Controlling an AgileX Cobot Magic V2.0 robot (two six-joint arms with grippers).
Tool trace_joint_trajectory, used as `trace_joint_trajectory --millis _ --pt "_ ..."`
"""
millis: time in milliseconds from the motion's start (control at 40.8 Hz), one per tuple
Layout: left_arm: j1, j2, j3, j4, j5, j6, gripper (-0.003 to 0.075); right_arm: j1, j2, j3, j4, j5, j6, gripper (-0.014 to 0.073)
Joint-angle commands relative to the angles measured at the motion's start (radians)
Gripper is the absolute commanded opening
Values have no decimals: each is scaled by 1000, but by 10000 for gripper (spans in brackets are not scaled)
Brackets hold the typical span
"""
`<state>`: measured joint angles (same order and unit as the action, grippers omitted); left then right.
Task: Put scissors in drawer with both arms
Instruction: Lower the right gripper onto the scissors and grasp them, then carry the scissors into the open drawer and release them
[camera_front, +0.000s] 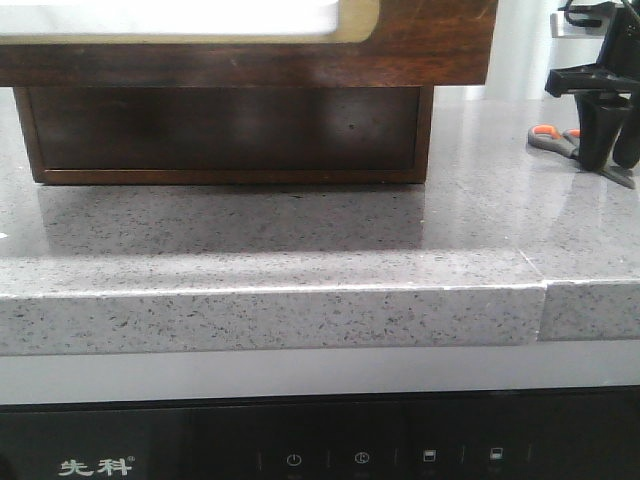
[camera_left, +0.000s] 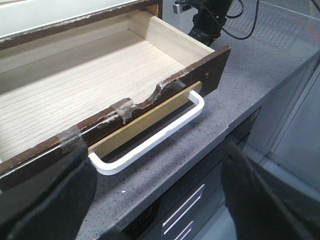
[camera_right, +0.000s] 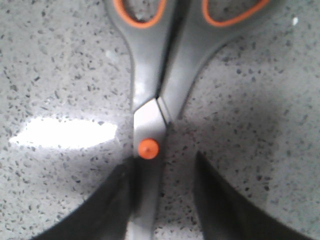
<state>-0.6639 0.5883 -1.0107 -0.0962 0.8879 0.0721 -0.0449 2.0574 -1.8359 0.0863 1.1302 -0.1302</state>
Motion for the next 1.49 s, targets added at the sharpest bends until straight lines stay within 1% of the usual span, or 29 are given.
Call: trace_joint_trajectory --millis 0,122,171,245,514,735,1029,1176,1322,1469 --pt "-6 10 -26 -7 -72 -13 514 0 -51 -29 9 -16 -7 213" --pt "-6 10 -26 -7 -72 -13 514 0 -51 -29 8 -9 -7 103" --pt "-6 10 -26 -7 -72 -13 514 0 -51 -29 8 -7 -7 74" --pt "-6 10 -26 -7 -72 -13 514 0 -51 -29 8 -6 -7 55" --pt "-6 10 -26 -7 -72 -13 514 0 -56 -29 9 -14 -7 55" --pt "-6 10 -26 -7 -72 -13 514 0 -124 -29 10 -15 -21 55" --pt "-6 10 -26 -7 -72 -13 514 0 -300 -29 10 -44 -29 55" --pt "-6 10 -26 -7 -72 -13 514 7 -404 -29 17 -50 -57 55" --pt "-6 10 -26 -7 -72 -13 514 38 -508 -29 35 -59 -96 55" --pt "-6 10 -26 -7 -72 -13 514 95 -604 -29 40 -85 -129 55"
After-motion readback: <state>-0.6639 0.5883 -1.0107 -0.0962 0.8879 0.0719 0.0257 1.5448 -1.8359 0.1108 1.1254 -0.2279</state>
